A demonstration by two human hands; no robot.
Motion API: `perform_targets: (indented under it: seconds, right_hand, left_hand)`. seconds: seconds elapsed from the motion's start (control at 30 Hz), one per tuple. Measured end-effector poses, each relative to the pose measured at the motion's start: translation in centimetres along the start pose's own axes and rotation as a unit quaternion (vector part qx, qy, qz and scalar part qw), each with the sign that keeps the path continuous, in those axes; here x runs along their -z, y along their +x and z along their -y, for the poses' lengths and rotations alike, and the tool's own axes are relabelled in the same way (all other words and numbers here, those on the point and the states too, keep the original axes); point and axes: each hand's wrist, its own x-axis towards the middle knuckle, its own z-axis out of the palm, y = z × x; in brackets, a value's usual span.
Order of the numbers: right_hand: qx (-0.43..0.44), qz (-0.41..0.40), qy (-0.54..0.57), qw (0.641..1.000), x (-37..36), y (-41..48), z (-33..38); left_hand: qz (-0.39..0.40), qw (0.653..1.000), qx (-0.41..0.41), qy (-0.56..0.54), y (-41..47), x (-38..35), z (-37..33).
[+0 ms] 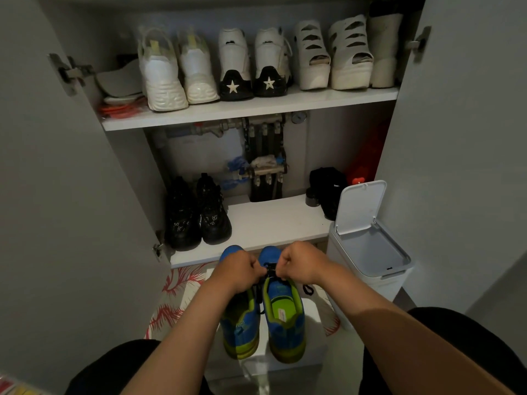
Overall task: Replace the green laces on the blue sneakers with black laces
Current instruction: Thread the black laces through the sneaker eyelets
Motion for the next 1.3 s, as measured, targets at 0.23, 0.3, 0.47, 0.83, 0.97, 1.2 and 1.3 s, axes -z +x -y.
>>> perform_targets:
  seconds: [0.23,0.3,0.47,0.83,0.97,1.2,1.3]
  right_hand:
    - [0.008,0.004,-0.168,0.986,-1.5,-0.2,0.1]
    - [0.017,-0.005,-0.197,0.98,-1.7,-0.1,0.1]
    - [0.03,-0.012,-0.245,0.969,-2.6,-0.1,0.3]
    - [0.011,0.004,-0.241,0.97,-3.3,0.2,0.6]
    - [0.01,0.014,-0.217,0.976,-3.2,0.4,0.4]
    - [0.007,0.018,-0.165,0.986,-3.1,0.3,0.3]
    - [-0.003,0.001,-0.161,0.987,-3.2,0.2,0.5]
  left_hand:
    - [0.046,0.995,-0.006,0.092,0.1,-2.3,0.5]
    - [0.046,0.995,-0.009,0.084,0.3,-2.6,0.8]
    - [0.049,0.998,0.021,-0.012,0.9,-3.1,1.7]
    - [0.055,0.995,0.035,-0.072,1.6,-3.1,2.7]
    - [0.058,0.994,0.032,-0.082,1.5,-3.0,2.6]
    - [0.06,0.995,0.014,-0.077,1.2,-2.8,2.5]
    - [0.063,0.996,0.004,-0.068,1.1,-2.8,2.5]
